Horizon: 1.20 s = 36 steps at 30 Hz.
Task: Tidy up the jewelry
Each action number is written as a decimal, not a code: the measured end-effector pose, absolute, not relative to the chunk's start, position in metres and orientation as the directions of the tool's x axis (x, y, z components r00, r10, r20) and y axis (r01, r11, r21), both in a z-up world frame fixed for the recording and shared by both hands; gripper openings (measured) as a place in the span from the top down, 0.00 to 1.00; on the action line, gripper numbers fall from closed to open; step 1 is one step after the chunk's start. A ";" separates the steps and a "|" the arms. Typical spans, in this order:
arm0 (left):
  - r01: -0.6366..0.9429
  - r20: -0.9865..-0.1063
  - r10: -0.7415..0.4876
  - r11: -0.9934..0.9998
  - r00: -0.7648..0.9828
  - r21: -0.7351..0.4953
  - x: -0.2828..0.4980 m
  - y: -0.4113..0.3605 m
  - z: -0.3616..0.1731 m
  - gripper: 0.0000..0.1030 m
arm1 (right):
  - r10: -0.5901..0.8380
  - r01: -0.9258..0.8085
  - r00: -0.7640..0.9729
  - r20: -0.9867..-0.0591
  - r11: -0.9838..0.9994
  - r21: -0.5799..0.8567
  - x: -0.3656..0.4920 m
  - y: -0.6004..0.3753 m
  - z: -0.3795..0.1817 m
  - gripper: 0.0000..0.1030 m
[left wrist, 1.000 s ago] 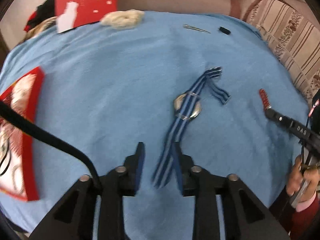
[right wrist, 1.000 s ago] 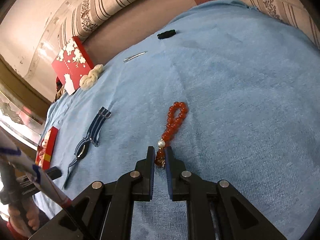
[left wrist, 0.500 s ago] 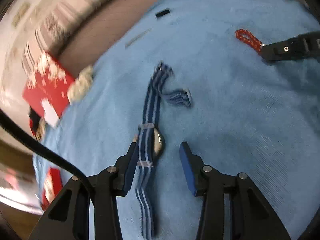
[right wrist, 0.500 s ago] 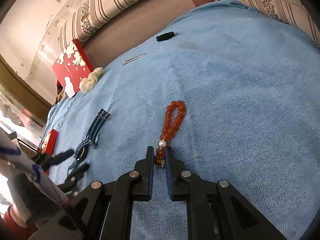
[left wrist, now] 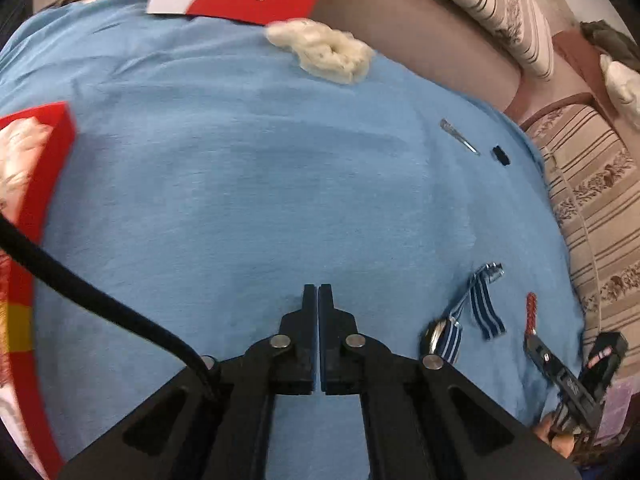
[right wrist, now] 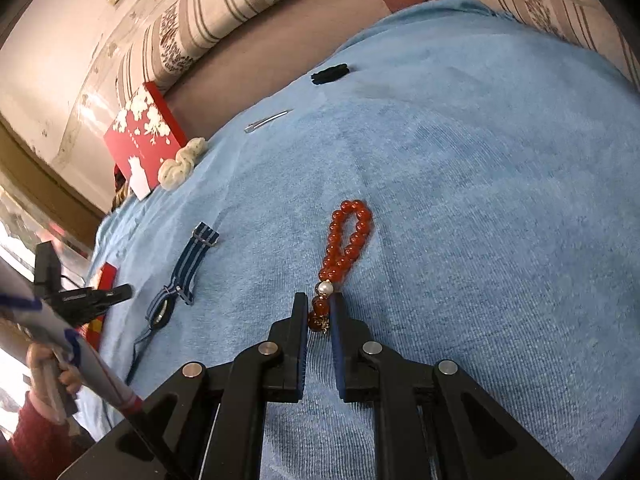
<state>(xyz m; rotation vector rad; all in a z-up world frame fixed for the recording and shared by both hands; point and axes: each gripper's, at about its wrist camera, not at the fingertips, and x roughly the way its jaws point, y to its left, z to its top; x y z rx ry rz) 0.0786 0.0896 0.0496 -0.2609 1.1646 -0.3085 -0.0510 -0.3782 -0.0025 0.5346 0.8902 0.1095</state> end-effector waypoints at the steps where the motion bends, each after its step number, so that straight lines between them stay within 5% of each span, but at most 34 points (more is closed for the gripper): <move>1: 0.108 -0.855 -0.356 0.934 0.377 -0.342 0.072 0.092 0.054 0.93 | 0.285 0.123 0.625 -0.726 0.883 0.452 -0.050 -0.376 0.003 0.89; 2: 0.116 -0.855 -0.339 0.941 0.392 -0.319 0.065 0.095 0.060 0.88 | 0.232 0.135 0.630 -0.741 0.907 0.399 -0.053 -0.373 0.010 0.86; 3: 0.122 -0.853 -0.330 0.944 0.405 -0.307 0.058 0.097 0.063 0.71 | 0.141 0.155 0.650 -0.746 0.937 0.312 -0.059 -0.368 0.024 0.81; 4: 0.123 -0.841 -0.318 0.948 0.437 -0.295 0.050 0.099 0.071 0.53 | 0.084 0.156 0.670 -0.738 0.956 0.250 -0.064 -0.361 0.036 0.64; 5: 0.118 -0.830 -0.309 0.950 0.464 -0.288 0.042 0.102 0.071 0.48 | 0.058 0.138 0.687 -0.724 0.968 0.209 -0.069 -0.352 0.050 0.51; 6: 0.112 -0.820 -0.296 0.954 0.490 -0.278 0.036 0.107 0.073 0.45 | 0.066 0.106 0.695 -0.716 0.975 0.193 -0.071 -0.341 0.061 0.50; 13: 0.063 -0.780 -0.196 0.978 0.595 -0.198 0.013 0.133 0.068 0.44 | 0.285 -0.158 0.552 -0.784 0.958 0.238 -0.041 -0.213 0.072 0.50; 16: -0.018 -0.820 -0.125 0.987 0.559 -0.163 0.015 0.149 0.057 0.44 | 0.212 -0.142 0.477 -0.853 0.976 0.163 -0.005 -0.156 0.055 0.50; 22: -0.082 -0.834 -0.234 0.946 0.500 -0.315 0.017 0.183 0.049 0.44 | -0.080 -0.073 0.394 -0.916 0.990 -0.118 0.028 -0.103 0.019 0.41; 24: -0.097 -0.826 -0.242 0.937 0.508 -0.335 0.014 0.192 0.054 0.43 | -0.148 -0.079 0.388 -0.910 0.978 -0.193 0.030 -0.093 0.015 0.42; 26: -0.104 -0.815 -0.254 0.928 0.521 -0.357 0.009 0.199 0.059 0.42 | -0.193 -0.079 0.375 -0.907 0.968 -0.239 0.030 -0.094 0.014 0.59; 29: -0.115 -0.795 -0.270 0.914 0.543 -0.389 0.002 0.211 0.065 0.41 | -0.227 -0.037 0.345 -0.911 0.966 -0.254 0.029 -0.113 0.016 0.71; 36: -0.160 -0.758 -0.320 0.861 0.569 -0.483 -0.008 0.235 0.070 0.40 | 0.143 0.092 0.384 -0.912 0.977 0.193 0.032 -0.186 0.043 0.85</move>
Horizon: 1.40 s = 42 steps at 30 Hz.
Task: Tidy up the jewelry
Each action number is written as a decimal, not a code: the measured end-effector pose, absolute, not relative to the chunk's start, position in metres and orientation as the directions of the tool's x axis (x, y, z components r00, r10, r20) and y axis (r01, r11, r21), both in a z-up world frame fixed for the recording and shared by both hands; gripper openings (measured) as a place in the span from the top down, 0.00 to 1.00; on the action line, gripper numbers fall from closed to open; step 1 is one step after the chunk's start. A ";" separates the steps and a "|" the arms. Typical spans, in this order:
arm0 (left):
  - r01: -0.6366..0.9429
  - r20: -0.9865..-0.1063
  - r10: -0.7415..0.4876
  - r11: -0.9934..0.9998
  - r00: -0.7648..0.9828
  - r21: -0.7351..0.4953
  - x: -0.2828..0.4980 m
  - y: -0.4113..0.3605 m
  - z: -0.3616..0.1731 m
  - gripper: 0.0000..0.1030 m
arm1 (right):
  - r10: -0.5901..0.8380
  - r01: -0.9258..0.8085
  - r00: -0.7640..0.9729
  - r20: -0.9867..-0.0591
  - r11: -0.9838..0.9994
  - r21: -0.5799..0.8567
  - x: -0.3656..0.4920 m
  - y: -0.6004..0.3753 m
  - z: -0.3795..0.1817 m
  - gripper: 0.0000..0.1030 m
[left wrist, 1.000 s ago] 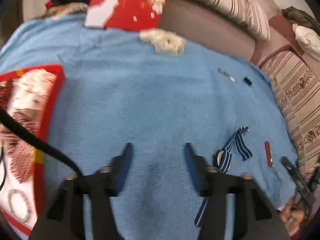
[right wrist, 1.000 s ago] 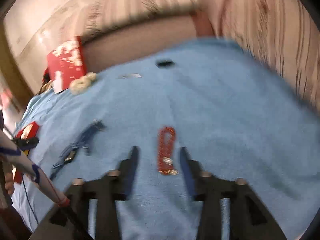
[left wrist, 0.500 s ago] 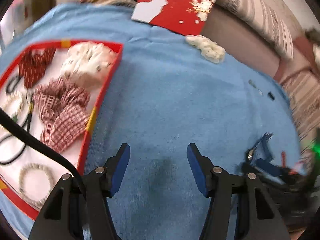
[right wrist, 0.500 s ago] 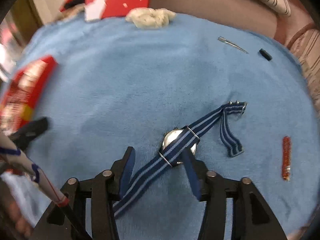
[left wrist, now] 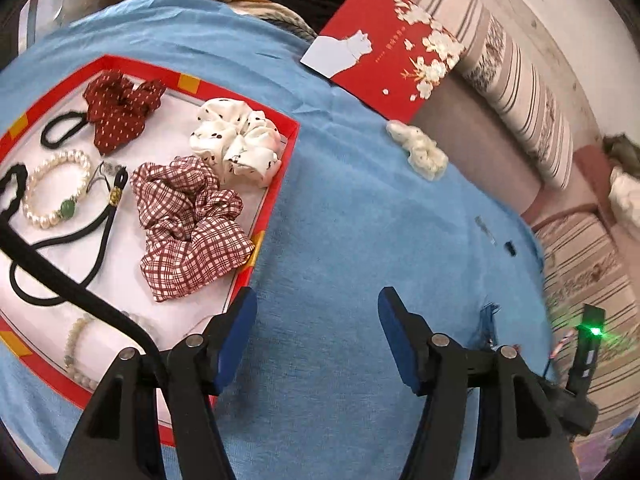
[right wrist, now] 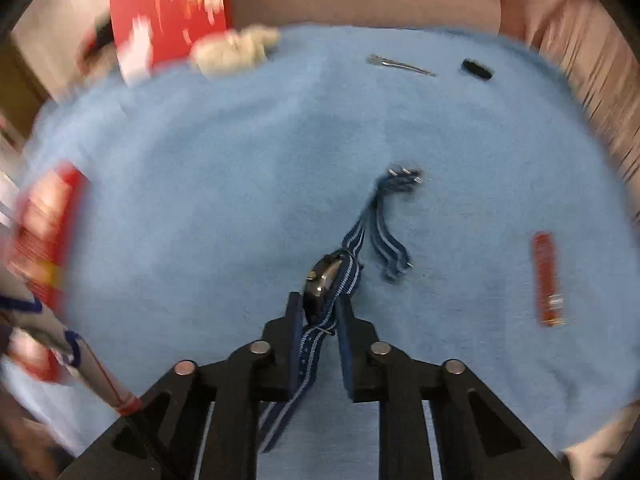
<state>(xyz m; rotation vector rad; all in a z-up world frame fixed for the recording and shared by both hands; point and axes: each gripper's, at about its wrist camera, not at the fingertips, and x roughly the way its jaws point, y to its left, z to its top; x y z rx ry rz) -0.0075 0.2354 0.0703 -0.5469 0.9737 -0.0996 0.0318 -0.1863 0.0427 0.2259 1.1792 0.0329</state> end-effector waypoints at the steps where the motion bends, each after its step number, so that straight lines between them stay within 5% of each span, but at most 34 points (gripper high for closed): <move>1: -0.162 -0.755 -0.326 0.856 0.569 -0.491 -0.006 0.236 0.071 0.40 | 0.218 0.093 0.396 -0.892 0.957 0.275 0.033 -0.191 0.047 0.86; 10: -0.165 -0.764 -0.299 0.870 0.572 -0.464 -0.001 0.229 0.069 0.39 | 0.596 -0.144 0.419 -0.685 0.788 0.598 0.047 -0.131 0.071 0.88; 20: -0.106 -0.783 -0.291 0.905 0.549 -0.411 0.005 0.202 0.067 0.39 | 0.388 0.007 0.422 -0.819 0.902 0.431 0.025 -0.197 0.025 0.88; 25: -0.074 -0.789 -0.345 0.896 0.508 -0.439 0.013 0.182 0.056 0.36 | 0.240 0.028 0.502 -0.831 0.956 0.293 -0.002 -0.251 0.052 0.57; 31: -0.044 -0.811 -0.369 0.900 0.454 -0.434 0.018 0.155 0.038 0.36 | 0.017 0.134 0.536 -0.844 0.986 0.104 -0.018 -0.328 0.060 0.43; 42: 0.039 -0.799 -0.332 0.931 0.500 -0.363 0.015 0.118 0.041 0.25 | 0.072 0.174 0.510 -0.857 0.967 0.185 -0.007 -0.363 0.021 0.40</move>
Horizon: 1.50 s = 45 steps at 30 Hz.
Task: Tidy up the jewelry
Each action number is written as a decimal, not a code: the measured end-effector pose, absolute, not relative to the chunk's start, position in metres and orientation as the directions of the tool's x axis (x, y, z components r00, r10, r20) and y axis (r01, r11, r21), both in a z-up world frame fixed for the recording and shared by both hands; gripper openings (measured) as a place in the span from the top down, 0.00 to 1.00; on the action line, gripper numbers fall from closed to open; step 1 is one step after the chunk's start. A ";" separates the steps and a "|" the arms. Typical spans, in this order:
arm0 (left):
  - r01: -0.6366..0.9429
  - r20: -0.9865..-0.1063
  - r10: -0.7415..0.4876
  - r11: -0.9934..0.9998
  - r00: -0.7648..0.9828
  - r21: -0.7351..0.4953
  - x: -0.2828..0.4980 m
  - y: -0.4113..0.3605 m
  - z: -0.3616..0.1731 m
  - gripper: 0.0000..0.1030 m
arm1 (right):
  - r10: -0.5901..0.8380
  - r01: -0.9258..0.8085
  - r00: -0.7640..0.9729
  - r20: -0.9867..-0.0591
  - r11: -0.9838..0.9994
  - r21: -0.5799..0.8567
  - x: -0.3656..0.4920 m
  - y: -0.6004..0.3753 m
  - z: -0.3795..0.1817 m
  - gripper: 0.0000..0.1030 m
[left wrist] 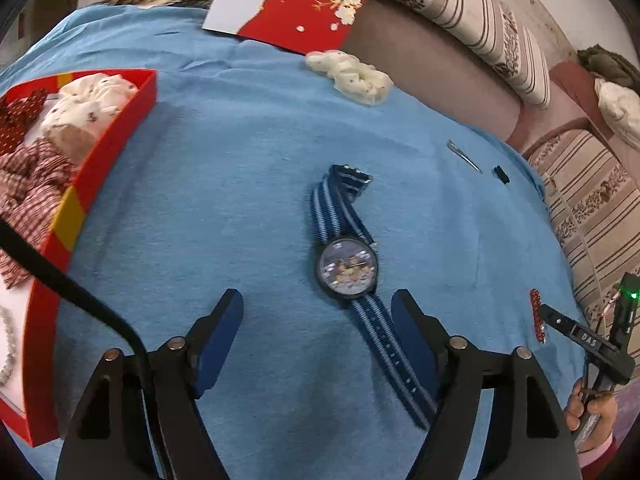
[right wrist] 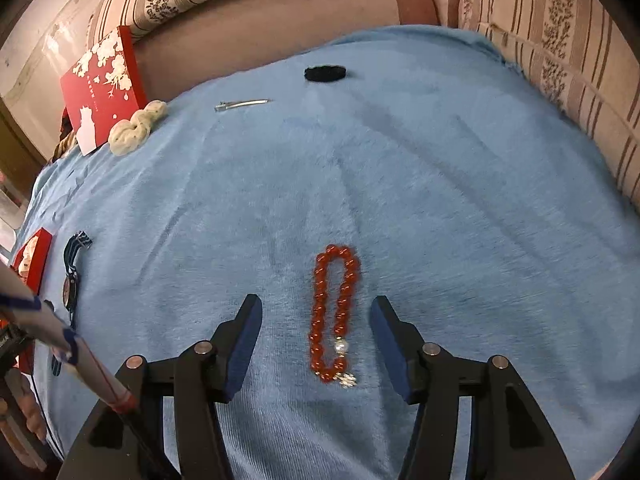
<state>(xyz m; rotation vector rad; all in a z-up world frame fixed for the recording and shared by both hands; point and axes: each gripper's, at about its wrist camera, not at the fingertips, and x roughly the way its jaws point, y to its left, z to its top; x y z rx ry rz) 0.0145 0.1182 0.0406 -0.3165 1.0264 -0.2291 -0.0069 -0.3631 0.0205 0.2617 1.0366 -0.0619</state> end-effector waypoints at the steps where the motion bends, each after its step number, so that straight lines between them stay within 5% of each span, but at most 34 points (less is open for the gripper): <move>1: 0.041 -0.803 -0.328 0.934 0.498 -0.356 0.018 0.115 0.040 0.24 | 0.064 0.174 0.512 -0.856 0.969 0.176 -0.007 -0.360 0.018 0.38; 7: 0.049 -0.837 -0.251 0.964 0.486 -0.261 0.043 0.086 0.034 0.20 | 0.009 0.147 0.535 -0.845 0.984 0.104 -0.011 -0.347 0.014 0.36; 12: 0.098 -0.831 -0.331 0.941 0.446 -0.323 0.050 0.078 0.034 0.20 | 0.240 0.169 0.577 -0.781 0.900 0.402 -0.022 -0.386 0.017 0.38; 16: 0.113 -0.800 -0.427 0.900 0.422 -0.421 0.049 0.092 0.033 0.20 | 0.308 0.225 0.621 -0.721 0.811 0.540 -0.036 -0.423 0.015 0.57; 20: 0.100 -0.794 -0.447 0.888 0.413 -0.448 0.051 0.095 0.032 0.21 | 0.230 0.240 0.594 -0.771 0.864 0.443 -0.036 -0.423 0.009 0.74; 26: 0.153 -0.835 -0.345 0.939 0.428 -0.310 0.054 0.063 0.033 0.20 | 0.082 0.168 0.577 -0.813 0.962 0.216 -0.022 -0.383 0.019 0.74; 34: 0.218 -0.864 -0.193 0.971 0.465 -0.099 0.056 0.032 0.025 0.19 | 0.043 0.135 0.576 -0.816 0.980 0.147 -0.015 -0.370 0.015 0.74; 38: 0.230 -0.853 -0.164 0.972 0.496 -0.053 0.051 0.032 0.025 0.31 | 0.035 0.134 0.574 -0.818 0.982 0.136 -0.001 -0.370 0.015 0.74; 40: 0.222 -0.851 -0.163 0.973 0.500 -0.056 0.051 0.035 0.027 0.51 | 0.057 0.120 0.570 -0.820 0.981 0.151 0.007 -0.369 0.013 0.77; 41: 0.221 -0.849 -0.161 0.974 0.504 -0.053 0.050 0.037 0.029 0.61 | 0.082 0.118 0.570 -0.818 0.977 0.179 0.009 -0.370 0.013 0.89; 45: 0.222 -0.850 -0.182 0.972 0.494 -0.079 0.047 0.040 0.036 0.61 | 0.113 0.130 0.578 -0.808 0.965 0.228 0.002 -0.369 0.021 0.92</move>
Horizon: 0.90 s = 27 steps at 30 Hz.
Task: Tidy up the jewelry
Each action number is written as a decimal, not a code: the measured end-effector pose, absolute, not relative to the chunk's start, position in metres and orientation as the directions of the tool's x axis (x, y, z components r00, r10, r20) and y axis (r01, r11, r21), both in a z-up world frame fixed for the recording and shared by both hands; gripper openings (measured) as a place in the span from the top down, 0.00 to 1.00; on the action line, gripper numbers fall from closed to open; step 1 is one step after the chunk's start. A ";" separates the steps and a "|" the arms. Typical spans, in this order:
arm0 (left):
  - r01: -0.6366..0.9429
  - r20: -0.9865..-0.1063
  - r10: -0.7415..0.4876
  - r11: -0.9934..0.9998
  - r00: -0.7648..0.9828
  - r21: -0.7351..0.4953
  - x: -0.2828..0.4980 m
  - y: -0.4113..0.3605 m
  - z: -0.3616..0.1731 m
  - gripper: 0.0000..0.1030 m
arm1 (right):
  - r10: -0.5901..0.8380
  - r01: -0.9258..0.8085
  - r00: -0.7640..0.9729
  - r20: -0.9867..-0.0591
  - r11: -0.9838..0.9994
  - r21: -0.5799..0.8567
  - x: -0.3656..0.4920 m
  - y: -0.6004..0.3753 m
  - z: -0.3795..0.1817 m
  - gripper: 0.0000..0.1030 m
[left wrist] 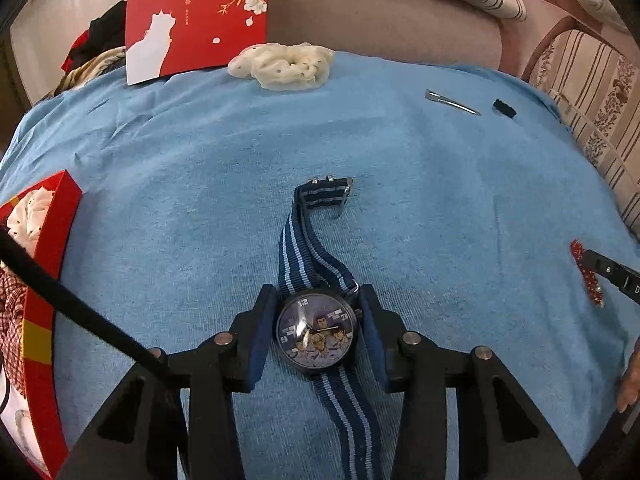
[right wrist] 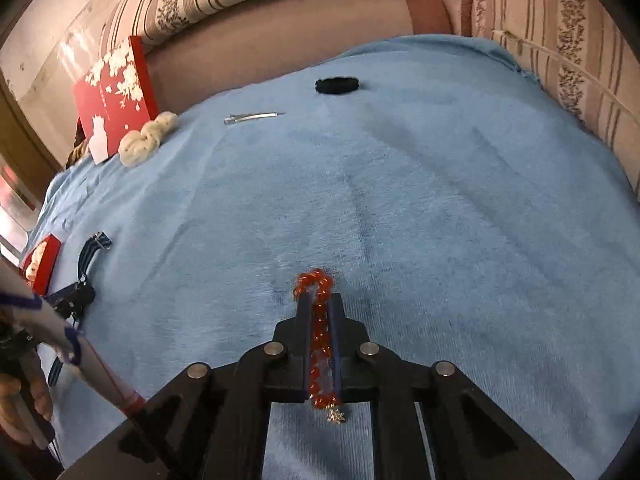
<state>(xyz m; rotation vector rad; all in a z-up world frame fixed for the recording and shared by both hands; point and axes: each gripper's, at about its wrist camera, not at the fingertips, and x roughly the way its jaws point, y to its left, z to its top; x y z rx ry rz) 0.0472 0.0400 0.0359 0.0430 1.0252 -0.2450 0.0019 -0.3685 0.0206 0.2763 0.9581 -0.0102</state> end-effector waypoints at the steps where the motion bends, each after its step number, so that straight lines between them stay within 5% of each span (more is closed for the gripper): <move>1: 0.217 -0.849 -0.190 0.972 0.492 -0.091 0.045 0.042 0.038 0.61 | 0.120 0.132 0.589 -0.799 0.961 0.241 -0.003 -0.368 0.026 0.92; 14: 0.122 -0.767 -0.177 0.984 0.616 -0.128 -0.028 0.102 0.122 0.61 | 0.147 0.022 0.726 -0.671 0.971 0.237 -0.046 -0.324 0.120 0.92; 27: -0.249 -0.724 0.141 0.968 0.675 -0.044 -0.063 0.260 0.154 0.61 | 0.339 -0.265 0.698 -0.631 0.941 0.212 -0.043 -0.179 0.160 0.92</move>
